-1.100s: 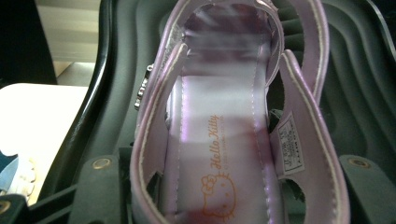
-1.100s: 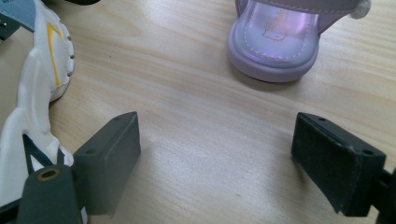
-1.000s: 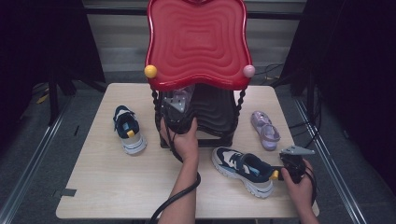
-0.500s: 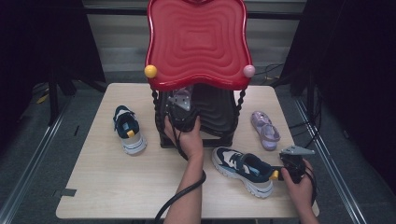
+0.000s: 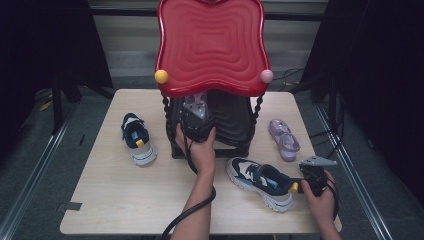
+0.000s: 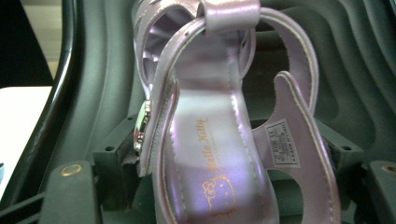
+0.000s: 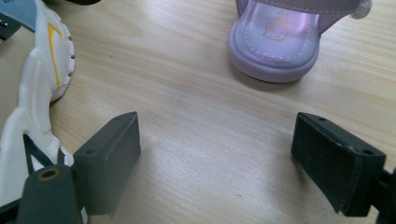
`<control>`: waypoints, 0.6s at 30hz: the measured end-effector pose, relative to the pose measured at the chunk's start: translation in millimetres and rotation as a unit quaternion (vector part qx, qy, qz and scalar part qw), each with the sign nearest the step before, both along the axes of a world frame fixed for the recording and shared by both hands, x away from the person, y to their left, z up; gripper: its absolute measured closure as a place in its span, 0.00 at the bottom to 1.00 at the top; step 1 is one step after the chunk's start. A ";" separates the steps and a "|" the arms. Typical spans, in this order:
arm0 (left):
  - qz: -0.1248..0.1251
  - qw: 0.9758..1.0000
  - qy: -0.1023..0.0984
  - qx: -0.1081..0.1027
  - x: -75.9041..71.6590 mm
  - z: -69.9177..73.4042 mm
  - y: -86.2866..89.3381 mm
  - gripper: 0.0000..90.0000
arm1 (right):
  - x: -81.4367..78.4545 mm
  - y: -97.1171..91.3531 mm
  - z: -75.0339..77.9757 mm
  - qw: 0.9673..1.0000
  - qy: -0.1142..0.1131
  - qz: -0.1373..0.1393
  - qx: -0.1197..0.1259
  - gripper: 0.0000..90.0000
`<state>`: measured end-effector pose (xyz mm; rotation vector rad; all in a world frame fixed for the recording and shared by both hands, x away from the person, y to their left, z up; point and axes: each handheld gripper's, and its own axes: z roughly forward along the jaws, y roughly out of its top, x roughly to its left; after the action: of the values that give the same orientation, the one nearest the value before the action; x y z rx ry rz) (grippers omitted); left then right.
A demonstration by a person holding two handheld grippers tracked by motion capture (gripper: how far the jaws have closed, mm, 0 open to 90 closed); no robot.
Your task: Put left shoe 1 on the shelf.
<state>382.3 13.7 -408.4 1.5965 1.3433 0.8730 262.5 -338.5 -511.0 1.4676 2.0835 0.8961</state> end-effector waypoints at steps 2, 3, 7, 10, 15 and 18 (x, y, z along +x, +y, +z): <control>-0.006 1.000 0.004 0.001 -0.3 0.4 1.4 0.25 | 0.0 0.0 0.0 1.000 0.000 0.000 0.000 0.17; -0.006 1.000 0.006 0.001 -0.7 0.5 2.3 0.25 | 0.1 0.0 0.0 1.000 -0.001 0.000 0.000 0.17; -0.020 1.000 0.006 0.008 -3.5 2.1 5.4 0.24 | 0.0 0.0 0.0 1.000 0.000 0.000 0.000 0.17; -0.032 0.999 0.014 0.012 -4.7 4.4 8.8 0.24 | -0.1 0.0 0.0 1.000 0.000 0.000 0.000 0.17; -0.054 0.998 0.025 0.018 -8.9 5.4 15.2 0.24 | 0.0 0.0 0.0 1.000 0.000 0.000 0.000 0.17; -0.064 0.997 0.025 0.018 -12.2 6.1 17.6 0.25 | -0.1 0.1 0.0 1.000 0.000 0.000 0.000 0.17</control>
<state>370.1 31.3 -402.3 1.7227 1.2513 0.7895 262.5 -338.5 -511.0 1.4686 2.0831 0.8959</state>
